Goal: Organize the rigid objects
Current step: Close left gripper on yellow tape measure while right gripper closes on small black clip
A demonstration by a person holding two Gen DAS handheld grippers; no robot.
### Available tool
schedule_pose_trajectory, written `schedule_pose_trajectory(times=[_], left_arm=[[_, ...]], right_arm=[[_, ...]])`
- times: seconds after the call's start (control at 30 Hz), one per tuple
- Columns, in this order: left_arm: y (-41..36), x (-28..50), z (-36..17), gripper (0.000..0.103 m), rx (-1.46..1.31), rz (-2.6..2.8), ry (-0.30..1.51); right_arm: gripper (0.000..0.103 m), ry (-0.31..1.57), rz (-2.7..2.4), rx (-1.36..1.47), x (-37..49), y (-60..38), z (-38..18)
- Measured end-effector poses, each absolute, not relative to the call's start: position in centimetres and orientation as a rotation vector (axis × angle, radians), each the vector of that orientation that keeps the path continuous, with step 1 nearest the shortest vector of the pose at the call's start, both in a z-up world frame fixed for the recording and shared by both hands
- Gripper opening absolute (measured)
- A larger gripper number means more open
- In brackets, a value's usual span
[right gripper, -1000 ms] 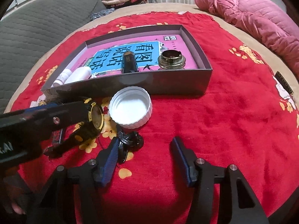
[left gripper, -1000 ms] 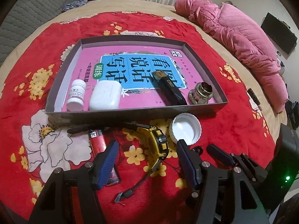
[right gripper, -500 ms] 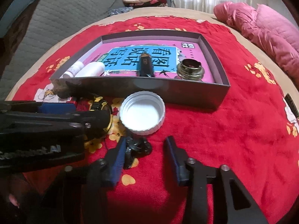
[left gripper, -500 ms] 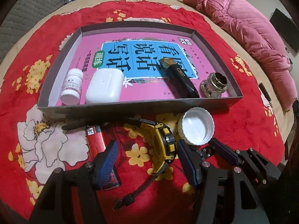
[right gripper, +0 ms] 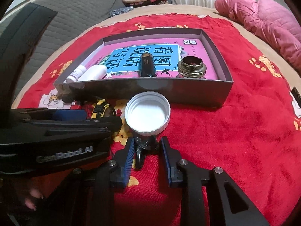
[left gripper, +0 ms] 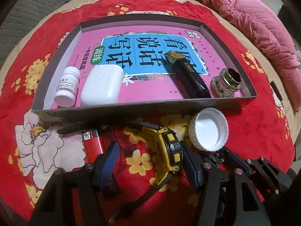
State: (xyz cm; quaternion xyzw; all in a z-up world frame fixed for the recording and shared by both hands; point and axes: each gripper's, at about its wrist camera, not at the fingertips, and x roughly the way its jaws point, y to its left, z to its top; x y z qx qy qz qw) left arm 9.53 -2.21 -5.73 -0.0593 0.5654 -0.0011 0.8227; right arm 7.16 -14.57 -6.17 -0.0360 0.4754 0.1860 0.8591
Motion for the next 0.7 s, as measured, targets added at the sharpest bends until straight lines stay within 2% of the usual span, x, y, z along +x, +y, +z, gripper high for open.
schedule_pose_trajectory(times=[0.13, 0.2, 0.27, 0.33, 0.43, 0.7], left_arm=[[-2.5, 9.9, -6.0, 0.063, -0.108, 0.014, 1.205], [-2.6, 9.9, -6.0, 0.055, -0.108, 0.005, 1.199], [-2.7, 10.1, -5.8, 0.044, -0.111, -0.002, 1.19], [-2.6, 10.1, -5.8, 0.04, -0.119, -0.009, 1.189], [-2.5, 10.2, -5.7, 0.026, -0.132, -0.022, 1.182], [-2.6, 9.3, -5.1, 0.022, -0.111, -0.044, 1.166]], right_arm=[[0.028, 1.005, 0.396, -0.051, 7.2, -14.9, -6.0], [0.028, 1.01, 0.4, -0.033, 7.2, -15.1, -5.9], [0.028, 1.015, 0.403, -0.021, 7.2, -15.2, -5.9], [0.028, 1.017, 0.405, -0.011, 7.3, -15.3, -5.9], [0.028, 1.014, 0.41, -0.007, 7.1, -15.4, -5.7], [0.026, 1.02, 0.415, 0.032, 6.8, -16.3, -5.2]])
